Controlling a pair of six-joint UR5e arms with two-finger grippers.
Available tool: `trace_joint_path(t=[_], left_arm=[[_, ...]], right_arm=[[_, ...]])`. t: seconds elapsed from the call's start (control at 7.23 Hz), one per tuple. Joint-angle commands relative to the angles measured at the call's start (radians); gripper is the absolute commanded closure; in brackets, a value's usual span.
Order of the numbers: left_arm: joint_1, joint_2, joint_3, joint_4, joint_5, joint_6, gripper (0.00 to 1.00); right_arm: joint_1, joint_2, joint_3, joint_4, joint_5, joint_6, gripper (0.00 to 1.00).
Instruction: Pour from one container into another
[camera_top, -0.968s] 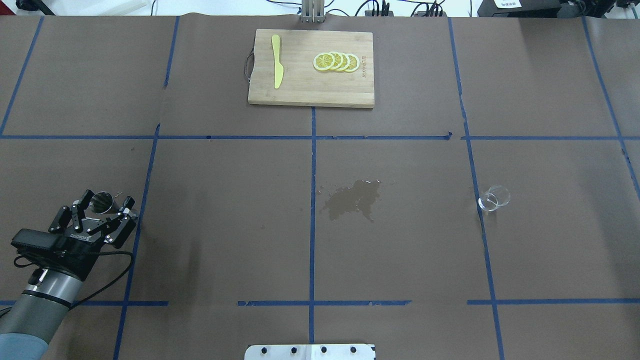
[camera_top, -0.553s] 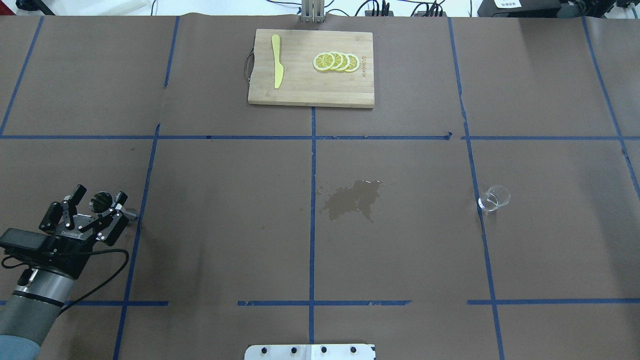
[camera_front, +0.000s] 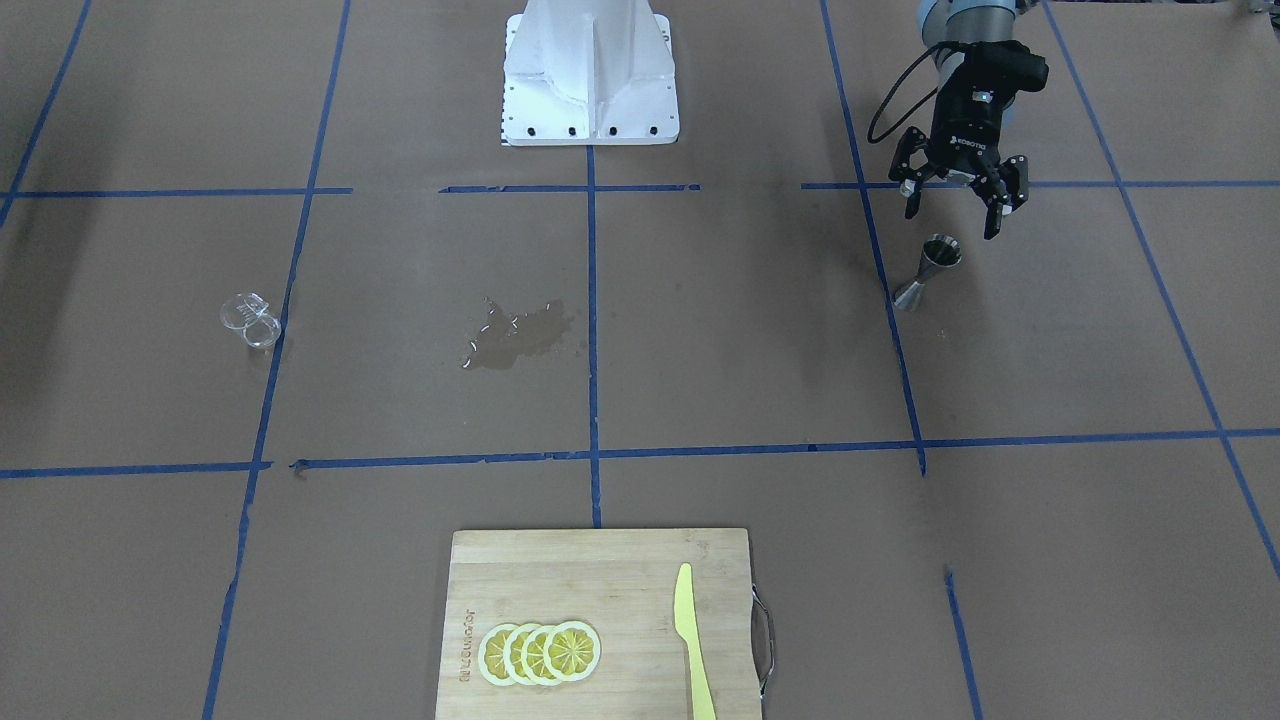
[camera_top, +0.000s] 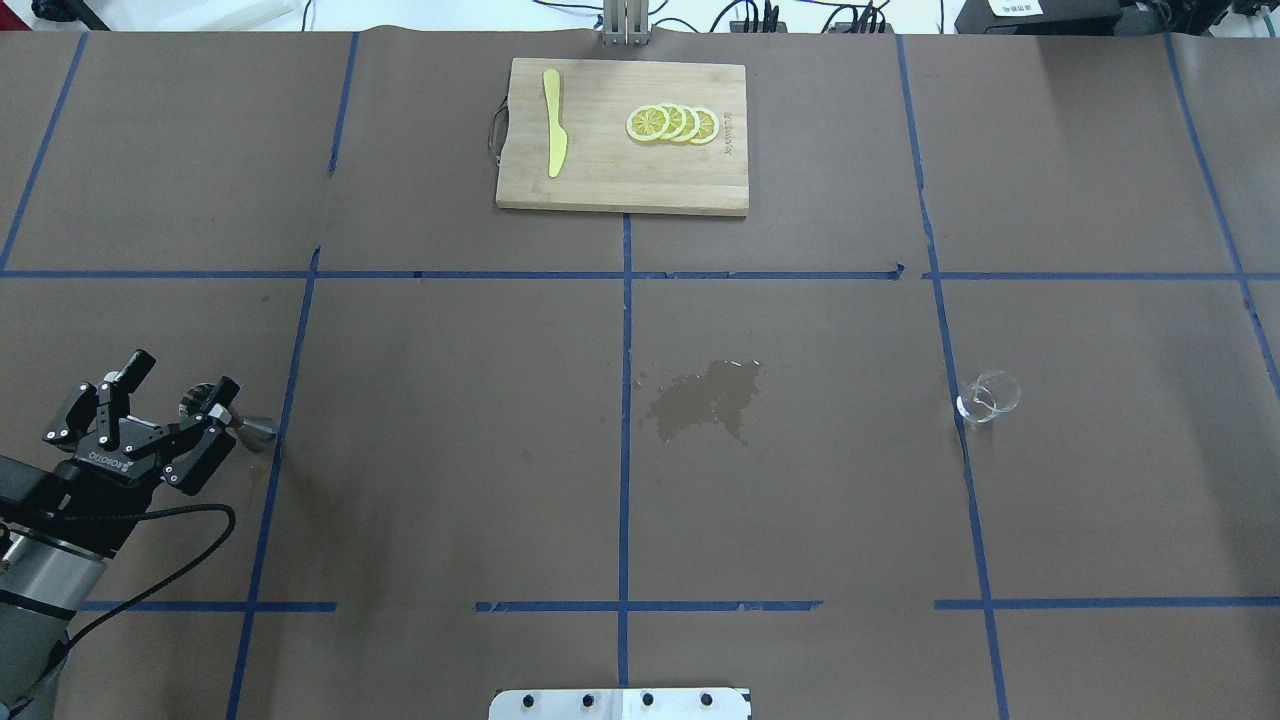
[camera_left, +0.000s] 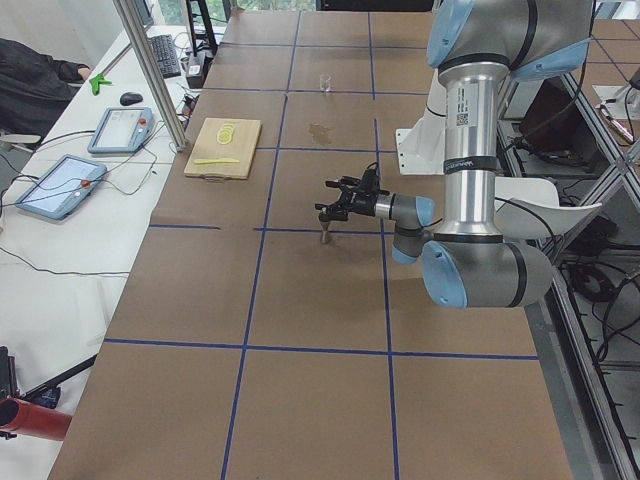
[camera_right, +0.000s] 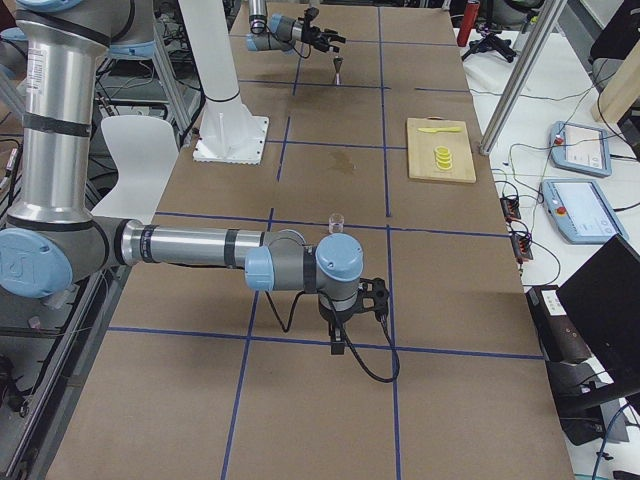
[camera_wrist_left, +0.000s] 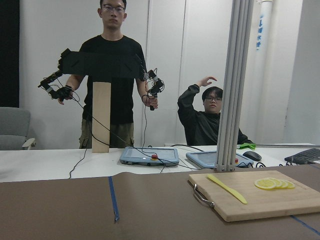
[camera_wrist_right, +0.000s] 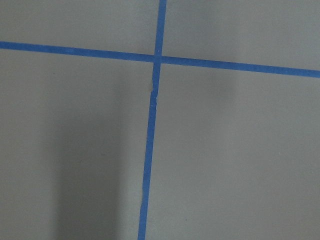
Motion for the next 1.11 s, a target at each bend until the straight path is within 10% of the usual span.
trace_joint_path(t=[0.0, 0.97], left_arm=[[-0.134, 0.057, -0.026, 0.0, -0.267, 0.024, 0.02], [-0.8, 0.071, -0.015, 0.272, -1.233, 0.136, 0.01]], right_arm=[[0.0, 0.001, 0.0, 0.0, -0.001, -0.001, 0.0], [0.0, -0.002, 0.0, 0.0, -0.001, -0.001, 0.0]])
